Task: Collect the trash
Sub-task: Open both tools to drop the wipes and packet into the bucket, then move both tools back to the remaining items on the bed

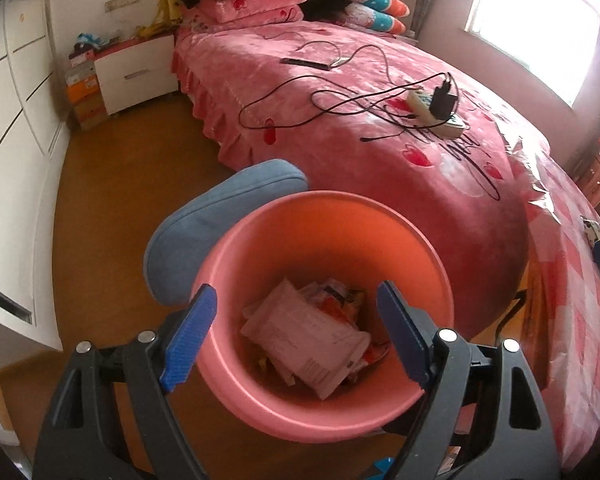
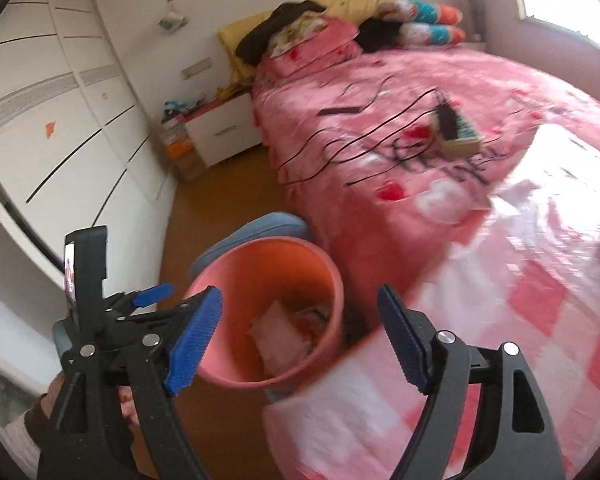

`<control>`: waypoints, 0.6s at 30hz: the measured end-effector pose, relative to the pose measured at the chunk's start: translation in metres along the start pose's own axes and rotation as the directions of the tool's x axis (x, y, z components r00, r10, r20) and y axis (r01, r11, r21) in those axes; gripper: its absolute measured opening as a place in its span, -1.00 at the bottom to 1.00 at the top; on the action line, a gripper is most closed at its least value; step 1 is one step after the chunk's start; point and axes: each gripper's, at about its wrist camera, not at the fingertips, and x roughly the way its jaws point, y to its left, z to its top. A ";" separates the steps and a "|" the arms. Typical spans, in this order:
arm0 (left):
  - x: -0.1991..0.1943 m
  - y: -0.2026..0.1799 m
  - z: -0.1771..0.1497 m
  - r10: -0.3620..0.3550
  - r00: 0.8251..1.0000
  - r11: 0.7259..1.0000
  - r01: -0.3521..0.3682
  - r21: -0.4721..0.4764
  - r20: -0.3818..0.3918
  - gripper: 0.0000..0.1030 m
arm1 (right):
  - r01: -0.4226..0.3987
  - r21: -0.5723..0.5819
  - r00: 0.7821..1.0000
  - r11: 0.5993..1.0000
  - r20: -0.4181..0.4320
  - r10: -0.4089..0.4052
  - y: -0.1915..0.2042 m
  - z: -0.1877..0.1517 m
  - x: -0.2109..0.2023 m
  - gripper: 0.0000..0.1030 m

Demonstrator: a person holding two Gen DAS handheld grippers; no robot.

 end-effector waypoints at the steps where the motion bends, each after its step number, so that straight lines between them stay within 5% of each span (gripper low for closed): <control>1: -0.002 -0.004 0.000 -0.003 1.000 1.000 0.003 0.011 0.004 0.61 | 0.012 0.005 1.000 1.000 0.011 -0.012 -0.004 -0.002 -0.005 0.56; 18: -0.023 -0.075 -0.002 -0.075 0.997 0.988 0.072 0.137 0.015 0.61 | 0.098 0.099 0.991 0.990 0.085 -0.106 -0.060 -0.037 -0.058 0.67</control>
